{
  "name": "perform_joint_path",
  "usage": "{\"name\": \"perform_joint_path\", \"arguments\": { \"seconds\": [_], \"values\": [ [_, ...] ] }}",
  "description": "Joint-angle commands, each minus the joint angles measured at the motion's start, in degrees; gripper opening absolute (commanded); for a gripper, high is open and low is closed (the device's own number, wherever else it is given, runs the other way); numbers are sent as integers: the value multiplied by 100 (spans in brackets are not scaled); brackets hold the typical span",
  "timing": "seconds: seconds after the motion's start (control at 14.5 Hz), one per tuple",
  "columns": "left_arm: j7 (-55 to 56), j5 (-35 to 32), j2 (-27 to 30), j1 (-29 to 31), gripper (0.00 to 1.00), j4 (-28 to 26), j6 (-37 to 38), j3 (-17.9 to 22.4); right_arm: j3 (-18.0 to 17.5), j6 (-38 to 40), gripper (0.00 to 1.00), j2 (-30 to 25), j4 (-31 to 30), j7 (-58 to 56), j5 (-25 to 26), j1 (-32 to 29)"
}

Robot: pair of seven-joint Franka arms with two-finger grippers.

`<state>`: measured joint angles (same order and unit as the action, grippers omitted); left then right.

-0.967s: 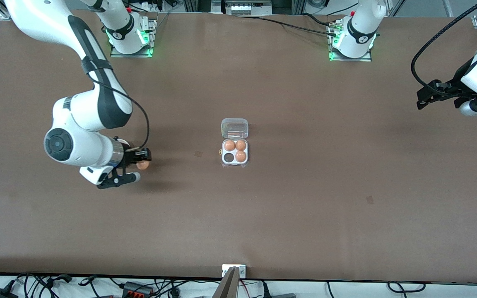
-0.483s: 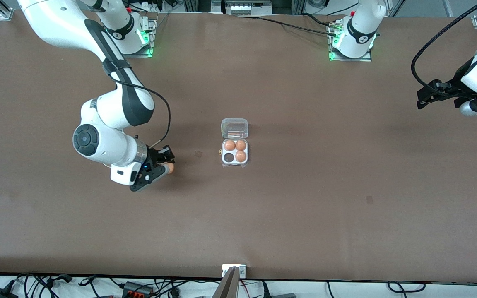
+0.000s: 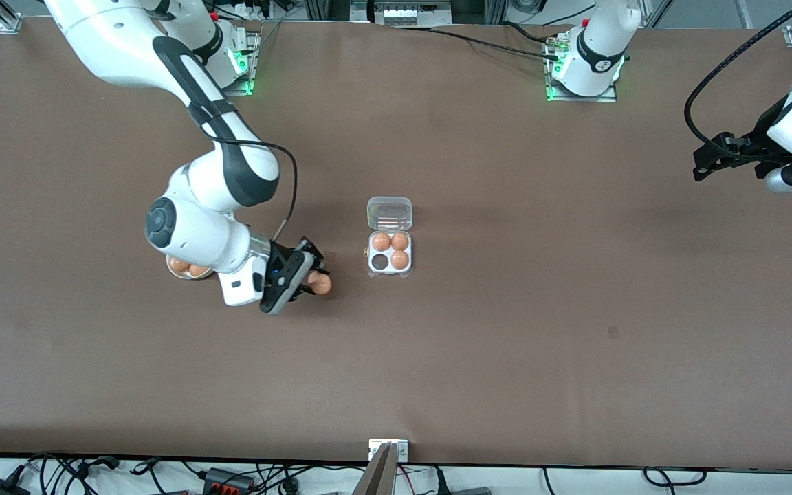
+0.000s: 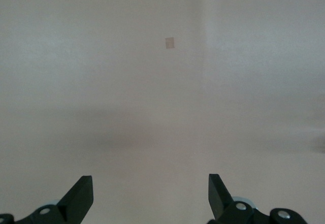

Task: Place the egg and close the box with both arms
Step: 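Carry the egg with the right gripper to the clear egg box, then lower the egg into the empty box slot and open the right gripper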

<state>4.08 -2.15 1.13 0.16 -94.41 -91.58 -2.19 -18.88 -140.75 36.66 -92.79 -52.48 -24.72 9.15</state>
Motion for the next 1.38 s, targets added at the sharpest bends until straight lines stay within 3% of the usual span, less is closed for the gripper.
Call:
{"name": "perform_joint_path", "arguments": {
  "seconds": [0.0,0.21,0.28,0.41,0.69,0.83,1.17,1.31],
  "values": [
    [-109,40,-34,37,100,142,167,-19,-353,-592,0,193,-46,-1549,-628,-62],
    [-109,40,-17,28,100,151,254,-36,-555,-726,0,421,-81,-3070,-1593,-89],
    [-109,40,-25,28,100,151,237,-36,-556,-699,0,404,-255,-3562,-2137,-80],
    [-118,40,-34,28,100,151,202,-36,-669,-656,0,369,-546,-4074,-2685,-106],
    [-118,40,-34,28,100,160,219,-36,-714,449,0,298,-661,-4436,-2749,-430],
    [-118,40,-25,36,100,160,237,-36,-714,558,0,342,-670,-4891,-2775,-537],
    [-56,40,-34,19,100,160,202,-36,-705,505,0,587,-495,-6008,-4073,-467],
    [-56,40,-34,19,100,160,219,-36,-705,505,0,641,-486,-6465,-4347,-467]
  ]
}}
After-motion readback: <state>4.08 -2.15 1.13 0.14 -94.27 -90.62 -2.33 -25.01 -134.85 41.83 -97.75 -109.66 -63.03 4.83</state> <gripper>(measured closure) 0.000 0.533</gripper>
